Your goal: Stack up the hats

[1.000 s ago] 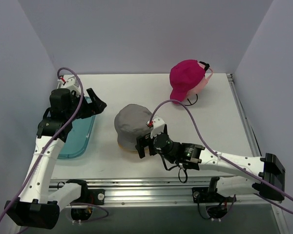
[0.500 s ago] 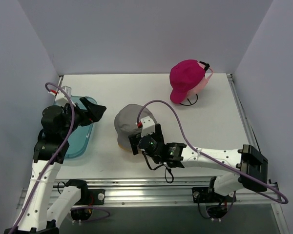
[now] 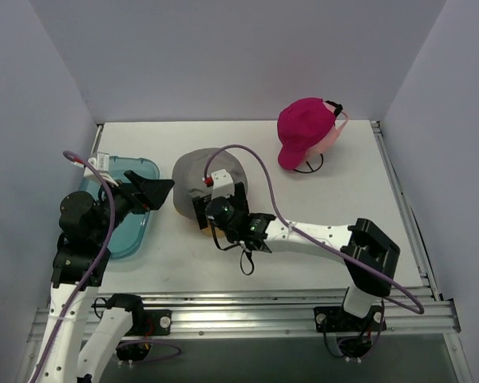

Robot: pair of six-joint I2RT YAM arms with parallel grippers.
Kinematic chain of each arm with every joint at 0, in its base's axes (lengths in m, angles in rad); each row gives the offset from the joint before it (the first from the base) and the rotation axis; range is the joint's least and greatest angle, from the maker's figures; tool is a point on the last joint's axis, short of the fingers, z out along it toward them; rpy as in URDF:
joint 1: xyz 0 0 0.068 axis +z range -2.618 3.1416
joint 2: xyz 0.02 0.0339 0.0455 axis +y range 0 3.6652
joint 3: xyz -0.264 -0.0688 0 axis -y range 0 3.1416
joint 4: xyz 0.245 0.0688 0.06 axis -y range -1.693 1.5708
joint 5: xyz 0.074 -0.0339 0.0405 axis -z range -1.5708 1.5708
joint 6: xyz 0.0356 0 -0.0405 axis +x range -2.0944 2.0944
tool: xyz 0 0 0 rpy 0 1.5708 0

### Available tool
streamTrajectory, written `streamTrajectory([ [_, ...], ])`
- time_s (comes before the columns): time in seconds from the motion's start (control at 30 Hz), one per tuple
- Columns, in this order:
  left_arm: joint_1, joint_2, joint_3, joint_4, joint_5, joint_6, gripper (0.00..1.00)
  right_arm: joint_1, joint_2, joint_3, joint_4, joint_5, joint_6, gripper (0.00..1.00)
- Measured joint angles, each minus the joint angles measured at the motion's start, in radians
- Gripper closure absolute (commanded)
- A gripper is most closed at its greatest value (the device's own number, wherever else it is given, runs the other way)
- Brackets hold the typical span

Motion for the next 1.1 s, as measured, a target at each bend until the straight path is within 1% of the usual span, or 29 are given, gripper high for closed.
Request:
streamTrajectory([
  [0.17, 0.0, -0.037, -0.012, -0.004, 0.003, 0.006, 0.06, -0.048, 0.113, 0.127, 0.006, -0.013, -0.032, 0.07],
  [0.4, 0.0, -0.059, -0.018, -0.01, -0.028, 0.026, 0.06, -0.098, 0.227, 0.308, -0.027, -0.035, -0.075, 0.07],
  [0.6, 0.0, -0.073, -0.054, -0.009, -0.05, 0.026, 0.06, -0.161, 0.262, 0.362, -0.02, -0.11, -0.106, 0.08],
  [0.77, 0.0, -0.044, -0.06, 0.025, -0.052, 0.006, 0.06, -0.212, 0.309, 0.44, -0.035, -0.171, -0.133, 0.08],
  [0.93, -0.029, -0.02, -0.097, 0.069, -0.053, -0.019, 0.05, -0.231, 0.299, 0.433, -0.037, -0.227, -0.16, 0.08],
  [1.03, -0.085, 0.019, -0.091, 0.075, -0.082, -0.017, 0.05, -0.231, 0.235, 0.375, -0.062, -0.249, -0.163, 0.08],
  [1.1, -0.156, 0.063, -0.067, 0.068, -0.132, -0.006, 0.05, -0.235, 0.164, 0.323, -0.084, -0.27, -0.163, 0.08],
])
